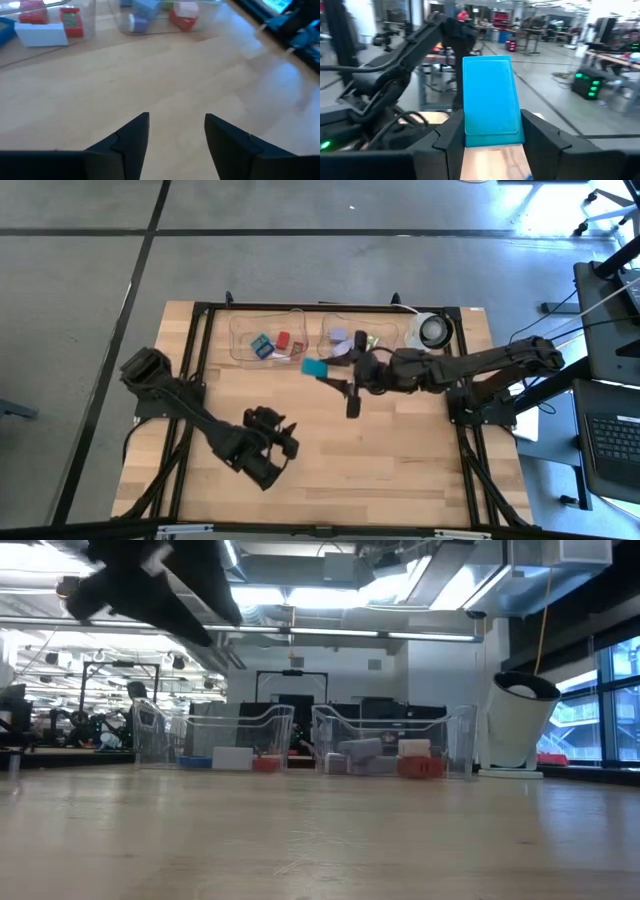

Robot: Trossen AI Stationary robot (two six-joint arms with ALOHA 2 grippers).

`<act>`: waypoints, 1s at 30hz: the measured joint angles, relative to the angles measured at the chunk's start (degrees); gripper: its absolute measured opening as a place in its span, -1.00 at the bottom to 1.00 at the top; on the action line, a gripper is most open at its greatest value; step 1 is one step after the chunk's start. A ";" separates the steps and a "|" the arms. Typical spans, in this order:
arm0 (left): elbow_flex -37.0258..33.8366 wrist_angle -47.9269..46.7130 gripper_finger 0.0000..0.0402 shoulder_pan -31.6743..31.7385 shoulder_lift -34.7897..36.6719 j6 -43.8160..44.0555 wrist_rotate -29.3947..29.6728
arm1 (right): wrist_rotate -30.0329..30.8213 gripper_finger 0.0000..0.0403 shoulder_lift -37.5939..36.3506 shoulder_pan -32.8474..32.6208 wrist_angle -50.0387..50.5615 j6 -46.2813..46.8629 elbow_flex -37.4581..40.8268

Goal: Pick & Place Office items
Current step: Put the light blue digital timer into the left transparent bin

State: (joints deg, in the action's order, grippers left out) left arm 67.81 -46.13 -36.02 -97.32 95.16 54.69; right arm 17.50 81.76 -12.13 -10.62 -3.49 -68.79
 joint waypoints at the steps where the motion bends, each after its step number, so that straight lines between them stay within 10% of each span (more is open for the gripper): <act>1: 0.00 0.01 -0.05 0.94 0.00 -0.86 -0.67 | 0.93 -0.19 -0.05 0.17 0.01 -0.25 0.00; 15: 0.00 5.14 0.39 14.85 5.78 -18.46 -14.96 | 17.46 -0.18 -0.09 3.77 19.08 1.48 0.00; 30: 0.02 25.57 0.37 27.31 16.15 -29.24 -16.55 | 17.62 -0.18 -0.09 1.43 36.85 4.97 0.00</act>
State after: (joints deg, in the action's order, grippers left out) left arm 67.83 -20.56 -8.71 -81.17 65.92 38.14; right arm 35.11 81.67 -10.70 26.23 1.48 -68.79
